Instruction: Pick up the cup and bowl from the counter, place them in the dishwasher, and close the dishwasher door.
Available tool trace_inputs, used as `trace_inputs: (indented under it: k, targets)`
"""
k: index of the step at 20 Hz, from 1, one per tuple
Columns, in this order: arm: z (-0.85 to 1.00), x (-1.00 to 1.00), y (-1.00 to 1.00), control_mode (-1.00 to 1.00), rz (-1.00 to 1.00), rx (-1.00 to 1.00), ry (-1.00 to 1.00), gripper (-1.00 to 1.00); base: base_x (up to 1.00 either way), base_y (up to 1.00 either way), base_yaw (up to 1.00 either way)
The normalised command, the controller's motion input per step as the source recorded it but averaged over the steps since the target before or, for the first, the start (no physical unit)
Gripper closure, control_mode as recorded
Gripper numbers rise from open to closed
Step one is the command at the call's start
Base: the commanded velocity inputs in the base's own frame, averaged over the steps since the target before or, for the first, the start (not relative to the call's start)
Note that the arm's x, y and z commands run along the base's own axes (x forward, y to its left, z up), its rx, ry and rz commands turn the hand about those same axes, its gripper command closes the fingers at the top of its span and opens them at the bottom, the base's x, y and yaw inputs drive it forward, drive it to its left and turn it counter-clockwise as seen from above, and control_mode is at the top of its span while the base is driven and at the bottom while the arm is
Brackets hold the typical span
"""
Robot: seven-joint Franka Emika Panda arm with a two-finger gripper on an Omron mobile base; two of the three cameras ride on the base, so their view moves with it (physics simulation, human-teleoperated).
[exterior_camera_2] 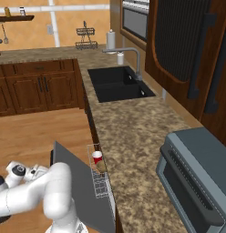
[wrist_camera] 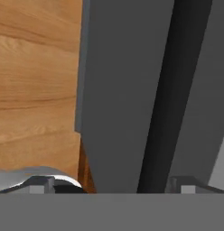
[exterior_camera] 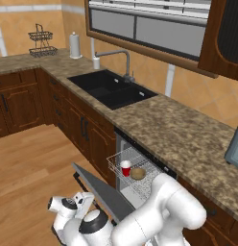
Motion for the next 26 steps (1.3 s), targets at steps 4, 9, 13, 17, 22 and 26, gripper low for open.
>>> trace_inputs:
  k: [4,9,13,17,22,26]
  targets:
    - [-1.0,0.68,-0.91,-1.0,0.13,-0.21,0.0,-1.0,0.0,0.0,0.0]
    - [-1.0,0.77,-1.0,-1.0,0.19,-0.17,-0.01,-1.0,0.0,0.0,0.0]
    - [-0.73,0.3,-1.0,-1.0,0.25,-0.06,-0.18,-1.0,0.0,0.0,0.0]
    - [-0.47,0.22,-1.0,-1.0,0.24,-0.01,-0.1,-1.0,0.0,0.0,0.0]
    - [-0.08,0.52,-1.0,-1.0,0.22,0.0,0.0,-1.0,0.0,0.0,0.0]
    - [0.02,0.37,-1.0,-1.0,0.2,0.0,0.0,-1.0,0.0,0.0,0.0]
